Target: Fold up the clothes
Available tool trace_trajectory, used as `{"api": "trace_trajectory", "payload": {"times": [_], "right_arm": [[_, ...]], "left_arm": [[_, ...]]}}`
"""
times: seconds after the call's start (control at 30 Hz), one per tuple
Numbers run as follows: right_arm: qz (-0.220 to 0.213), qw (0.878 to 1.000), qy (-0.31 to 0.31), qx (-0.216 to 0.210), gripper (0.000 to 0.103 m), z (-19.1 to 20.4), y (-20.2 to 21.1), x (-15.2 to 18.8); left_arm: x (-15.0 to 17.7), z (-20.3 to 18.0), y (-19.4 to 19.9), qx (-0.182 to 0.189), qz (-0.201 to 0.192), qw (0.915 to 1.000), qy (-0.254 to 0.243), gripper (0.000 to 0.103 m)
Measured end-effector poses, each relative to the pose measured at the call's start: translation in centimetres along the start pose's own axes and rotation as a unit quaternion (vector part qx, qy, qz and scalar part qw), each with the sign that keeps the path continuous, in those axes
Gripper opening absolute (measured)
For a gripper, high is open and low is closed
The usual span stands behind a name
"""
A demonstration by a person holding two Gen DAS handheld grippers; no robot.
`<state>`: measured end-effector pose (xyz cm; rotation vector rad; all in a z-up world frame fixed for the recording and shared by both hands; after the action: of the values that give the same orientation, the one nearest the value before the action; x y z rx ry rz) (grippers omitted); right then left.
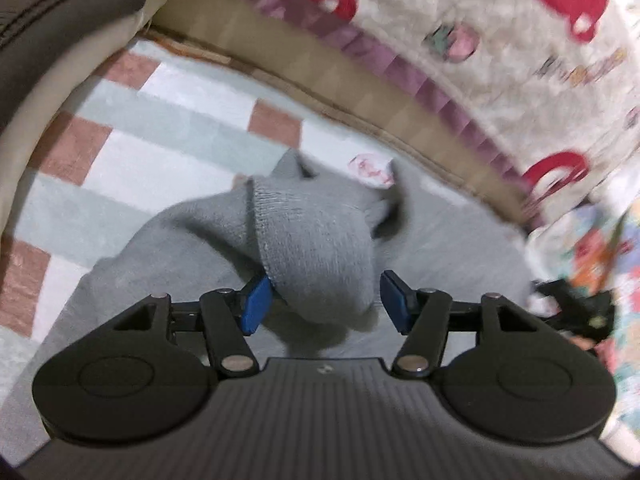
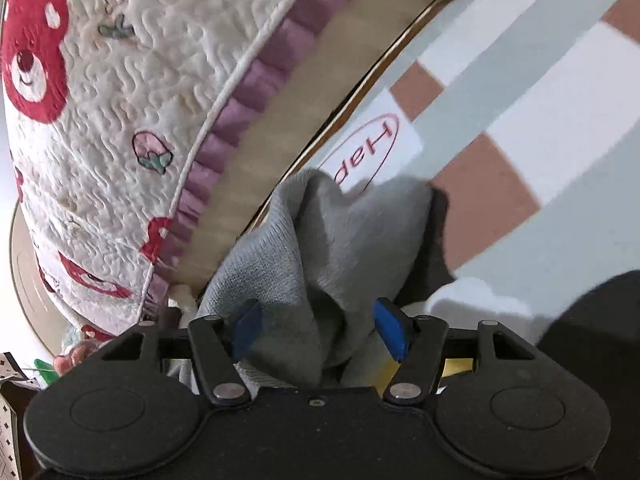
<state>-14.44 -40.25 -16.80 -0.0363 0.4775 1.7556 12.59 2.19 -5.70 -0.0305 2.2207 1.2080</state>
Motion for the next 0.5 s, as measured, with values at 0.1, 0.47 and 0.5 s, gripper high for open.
{"api": "trace_trajectory", "payload": {"times": [0.1,0.47,0.5], "right_arm": [[0.010,1.000,0.021,0.001,0.070,0.8,-1.1,0.2],[-0.009,0.999,0.032,-0.029,0.069,2.2,0.1,0.1],[-0.008,0.999,0.039,-0.035,0.069,2.6,0.4,0.3]], "left_arm": [[0.5,-0.1,1.5,0.014,-0.039,0.9987,-0.030,0.067],[3.6,-3.1,-1.5,-0.149,-0.022,0.9649,-0.215,0.074],[3.7,-3.2,-1.8,-0.170,-0.028,0.9586,-0.227,0.077]]}}
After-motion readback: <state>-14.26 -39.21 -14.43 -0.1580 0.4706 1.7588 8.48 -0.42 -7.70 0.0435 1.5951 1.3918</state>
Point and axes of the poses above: each gripper's, at about its wrist camera, not at the fingertips, and y roughly against the way its jaws point, z to its left, x to its underside, the point moved 1 cm from there along -y, roughly the way its jaws point, and after that the axes turned 12 degrees about -x, right-handed, at the moved point
